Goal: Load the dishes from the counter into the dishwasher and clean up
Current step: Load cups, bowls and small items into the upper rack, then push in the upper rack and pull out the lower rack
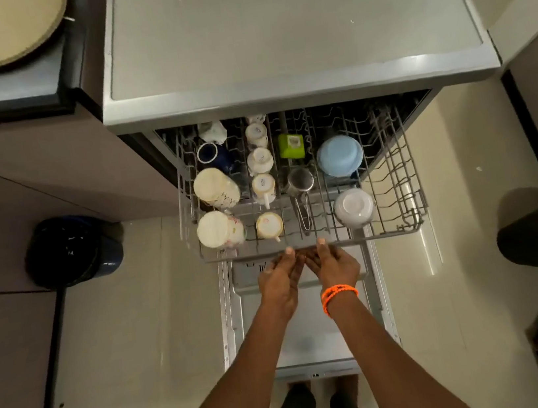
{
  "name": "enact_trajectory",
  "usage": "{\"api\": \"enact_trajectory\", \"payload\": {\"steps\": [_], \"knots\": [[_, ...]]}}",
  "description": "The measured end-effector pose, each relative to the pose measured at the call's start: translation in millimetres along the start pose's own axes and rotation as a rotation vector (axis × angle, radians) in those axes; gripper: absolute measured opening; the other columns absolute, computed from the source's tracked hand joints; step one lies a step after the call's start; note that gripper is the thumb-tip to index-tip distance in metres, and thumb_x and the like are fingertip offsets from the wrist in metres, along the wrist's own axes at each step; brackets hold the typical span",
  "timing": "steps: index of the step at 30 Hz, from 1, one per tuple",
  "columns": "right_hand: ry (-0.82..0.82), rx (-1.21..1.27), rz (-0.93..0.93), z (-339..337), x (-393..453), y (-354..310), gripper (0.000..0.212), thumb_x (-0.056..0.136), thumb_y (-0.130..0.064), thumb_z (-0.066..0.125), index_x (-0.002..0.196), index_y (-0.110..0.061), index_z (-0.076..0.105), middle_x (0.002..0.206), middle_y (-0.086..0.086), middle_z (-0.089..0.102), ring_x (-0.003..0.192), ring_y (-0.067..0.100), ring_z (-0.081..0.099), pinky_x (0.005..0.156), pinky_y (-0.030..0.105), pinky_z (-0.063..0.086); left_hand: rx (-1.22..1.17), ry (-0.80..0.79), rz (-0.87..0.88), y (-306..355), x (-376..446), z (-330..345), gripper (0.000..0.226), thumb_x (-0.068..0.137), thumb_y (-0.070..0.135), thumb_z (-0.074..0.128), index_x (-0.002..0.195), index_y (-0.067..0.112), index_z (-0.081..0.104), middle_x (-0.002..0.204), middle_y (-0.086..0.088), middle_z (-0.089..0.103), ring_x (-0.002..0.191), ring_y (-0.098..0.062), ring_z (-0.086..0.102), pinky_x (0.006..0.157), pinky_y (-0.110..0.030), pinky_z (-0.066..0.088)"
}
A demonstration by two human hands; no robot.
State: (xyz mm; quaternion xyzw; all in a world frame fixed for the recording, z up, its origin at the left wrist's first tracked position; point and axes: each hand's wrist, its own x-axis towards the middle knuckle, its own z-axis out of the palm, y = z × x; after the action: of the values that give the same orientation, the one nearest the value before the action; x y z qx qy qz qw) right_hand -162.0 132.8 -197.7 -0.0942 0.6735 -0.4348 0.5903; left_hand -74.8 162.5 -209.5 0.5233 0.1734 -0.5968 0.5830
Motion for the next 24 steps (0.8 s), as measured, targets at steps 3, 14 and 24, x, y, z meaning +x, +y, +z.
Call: {"api": "enact_trajectory", "payload": {"steps": [3, 14, 24], "knots": [[-0.05, -0.022, -0.031, 32.3, 23.3, -20.6, 0.017, 0.093, -0.013, 0.069, 0.086, 0.002, 0.069, 0.082, 0.023, 0.073, 0.076, 0.033, 0.073, 0.073, 0.043, 0.062, 0.006, -0.015, 0.043, 24.0, 22.8, 30.4, 0.008, 0.093, -0.004, 0.065, 0.101, -0.007, 0.066, 0.092, -0.018, 0.073, 0.076, -0.019, 0.075, 0.074, -0.03, 0.064], [-0.129, -0.067, -0.127, 90.8, 83.7, -51.0, 0.023, 0.092, -0.02, 0.07, 0.086, 0.002, 0.071, 0.083, 0.021, 0.074, 0.079, 0.033, 0.075, 0.067, 0.038, 0.062, 0.012, 0.007, 0.118, 64.9, 82.2, 88.9, 0.017, 0.09, -0.001, 0.071, 0.103, -0.01, 0.068, 0.097, -0.021, 0.074, 0.08, -0.022, 0.075, 0.072, -0.029, 0.062], [-0.155, -0.162, -0.191, 141.0, 124.8, -85.4, 0.025, 0.09, -0.02, 0.073, 0.067, -0.012, 0.073, 0.07, 0.011, 0.074, 0.066, 0.028, 0.073, 0.069, 0.046, 0.062, 0.04, -0.08, 0.238, 97.6, 118.7, 138.7, 0.007, 0.092, -0.007, 0.066, 0.096, -0.001, 0.069, 0.082, -0.011, 0.075, 0.073, -0.019, 0.074, 0.066, -0.028, 0.06]]}}
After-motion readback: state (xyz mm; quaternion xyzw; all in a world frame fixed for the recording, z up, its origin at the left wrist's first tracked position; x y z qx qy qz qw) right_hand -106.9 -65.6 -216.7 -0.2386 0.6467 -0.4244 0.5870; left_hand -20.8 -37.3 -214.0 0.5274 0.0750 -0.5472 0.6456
